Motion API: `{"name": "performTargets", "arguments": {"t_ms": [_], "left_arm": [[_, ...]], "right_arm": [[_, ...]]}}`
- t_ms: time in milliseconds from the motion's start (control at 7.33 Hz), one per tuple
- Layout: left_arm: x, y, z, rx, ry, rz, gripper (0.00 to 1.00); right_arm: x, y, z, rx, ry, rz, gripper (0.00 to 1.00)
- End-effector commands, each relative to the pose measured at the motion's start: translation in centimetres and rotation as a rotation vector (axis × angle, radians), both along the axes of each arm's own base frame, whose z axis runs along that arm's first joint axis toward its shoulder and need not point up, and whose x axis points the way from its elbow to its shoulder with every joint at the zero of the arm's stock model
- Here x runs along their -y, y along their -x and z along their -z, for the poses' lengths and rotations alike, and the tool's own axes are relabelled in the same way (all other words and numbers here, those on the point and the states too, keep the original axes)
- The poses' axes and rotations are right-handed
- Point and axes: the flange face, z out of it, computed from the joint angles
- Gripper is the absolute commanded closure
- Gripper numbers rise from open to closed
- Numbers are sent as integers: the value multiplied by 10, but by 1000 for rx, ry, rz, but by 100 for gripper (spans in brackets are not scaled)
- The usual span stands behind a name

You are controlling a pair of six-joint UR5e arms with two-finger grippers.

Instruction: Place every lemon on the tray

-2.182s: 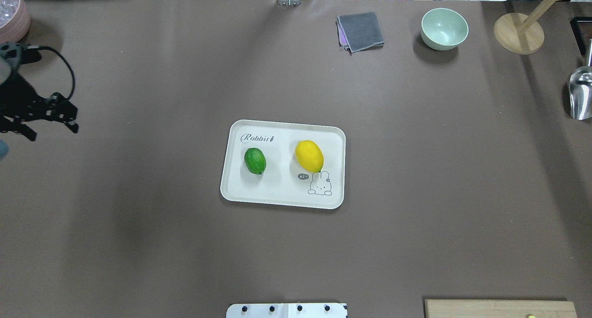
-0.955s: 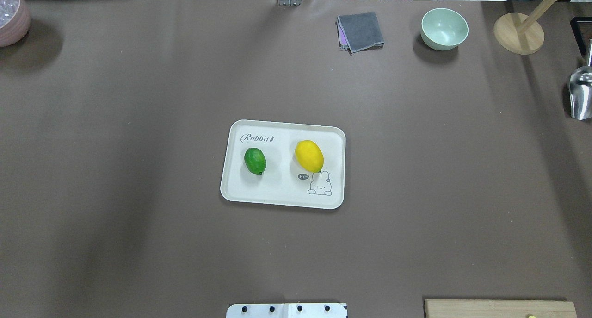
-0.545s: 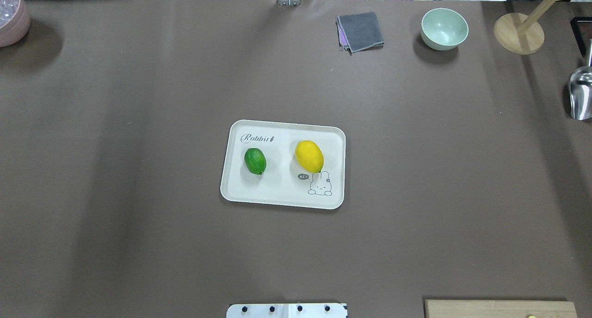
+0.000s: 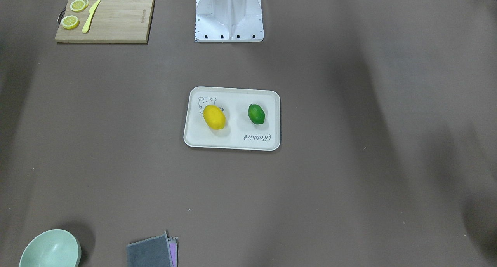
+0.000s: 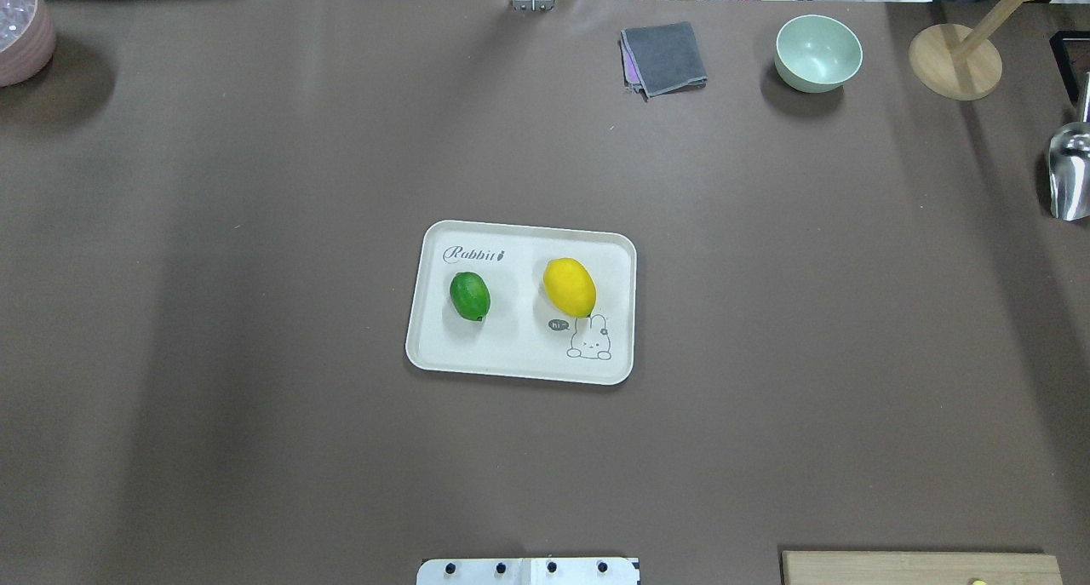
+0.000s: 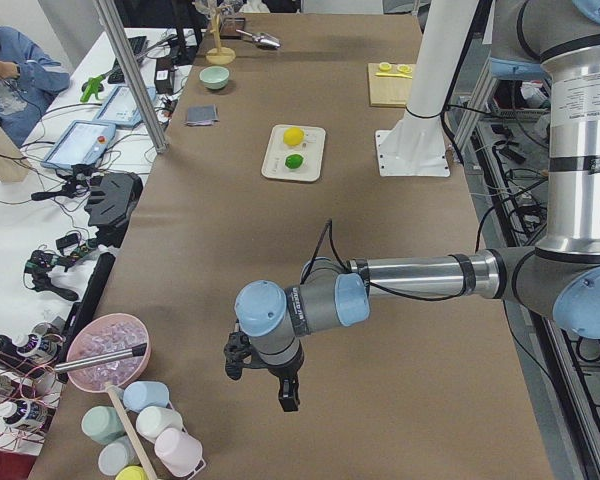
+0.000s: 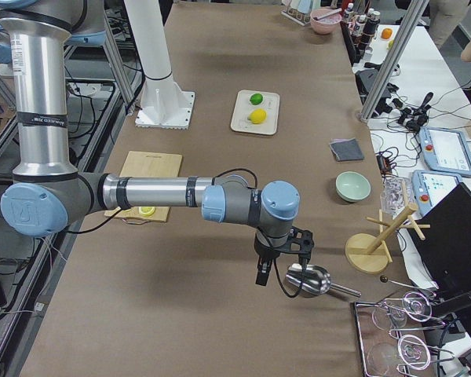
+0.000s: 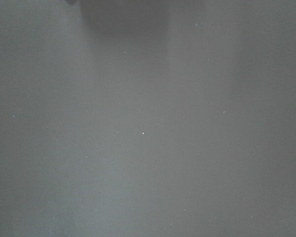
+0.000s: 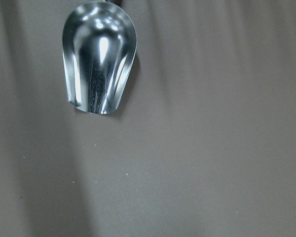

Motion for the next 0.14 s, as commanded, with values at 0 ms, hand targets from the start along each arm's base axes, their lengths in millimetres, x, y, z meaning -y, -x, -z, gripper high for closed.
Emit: {"name": "performTargets", "arguments": {"t_ms": [0], "left_arm": [[-1,0,13,5,18,4,2]], "right_arm": [[0,0,0,0,0,0,0]]}}
